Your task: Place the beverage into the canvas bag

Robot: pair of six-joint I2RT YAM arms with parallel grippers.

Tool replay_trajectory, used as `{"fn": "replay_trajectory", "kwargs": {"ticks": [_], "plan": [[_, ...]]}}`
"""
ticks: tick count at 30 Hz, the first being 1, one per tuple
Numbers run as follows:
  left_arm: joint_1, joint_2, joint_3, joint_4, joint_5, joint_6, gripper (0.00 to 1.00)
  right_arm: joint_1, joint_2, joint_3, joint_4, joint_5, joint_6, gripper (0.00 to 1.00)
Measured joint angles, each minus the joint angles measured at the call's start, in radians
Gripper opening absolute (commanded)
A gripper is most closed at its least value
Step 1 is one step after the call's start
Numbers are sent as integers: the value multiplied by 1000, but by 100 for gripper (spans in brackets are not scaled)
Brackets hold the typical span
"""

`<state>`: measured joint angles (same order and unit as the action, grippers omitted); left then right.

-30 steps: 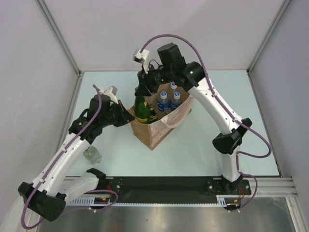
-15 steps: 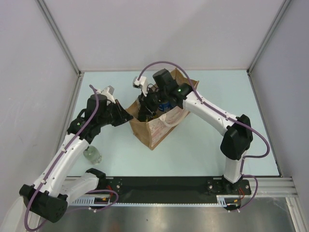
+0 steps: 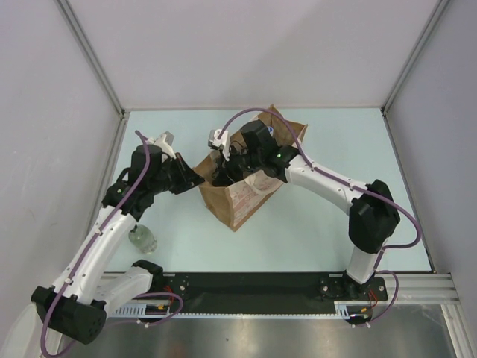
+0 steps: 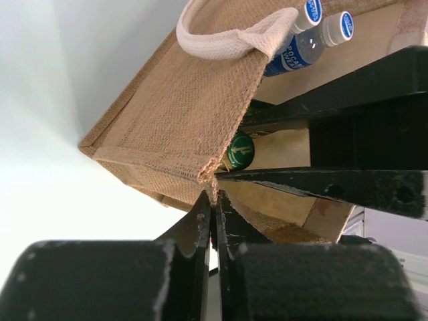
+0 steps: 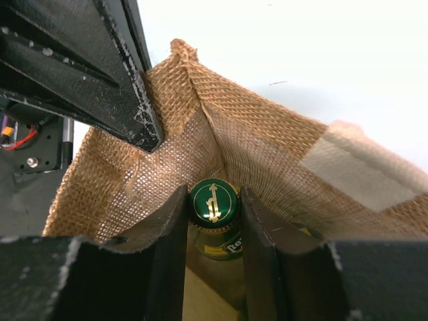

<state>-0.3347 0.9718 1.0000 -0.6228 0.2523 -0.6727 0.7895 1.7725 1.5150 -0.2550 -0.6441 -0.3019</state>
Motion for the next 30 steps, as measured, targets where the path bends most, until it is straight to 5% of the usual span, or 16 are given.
{"fn": "replay_trajectory", "kwargs": {"ticks": [5,10,21,30], "plan": [[8,-18,0,10,14,3,18,2,3,-10,13,-12,-41,1],[15,-57,0,17,16,19,39,2,24,-9,-1,-24,-87,6],[19,-92,6,4,14,63,70,2,61,8,-48,-32,-151,54],[21,-215,23,-50,-59,106,96,2,43,103,-56,-65,-143,70]]}}
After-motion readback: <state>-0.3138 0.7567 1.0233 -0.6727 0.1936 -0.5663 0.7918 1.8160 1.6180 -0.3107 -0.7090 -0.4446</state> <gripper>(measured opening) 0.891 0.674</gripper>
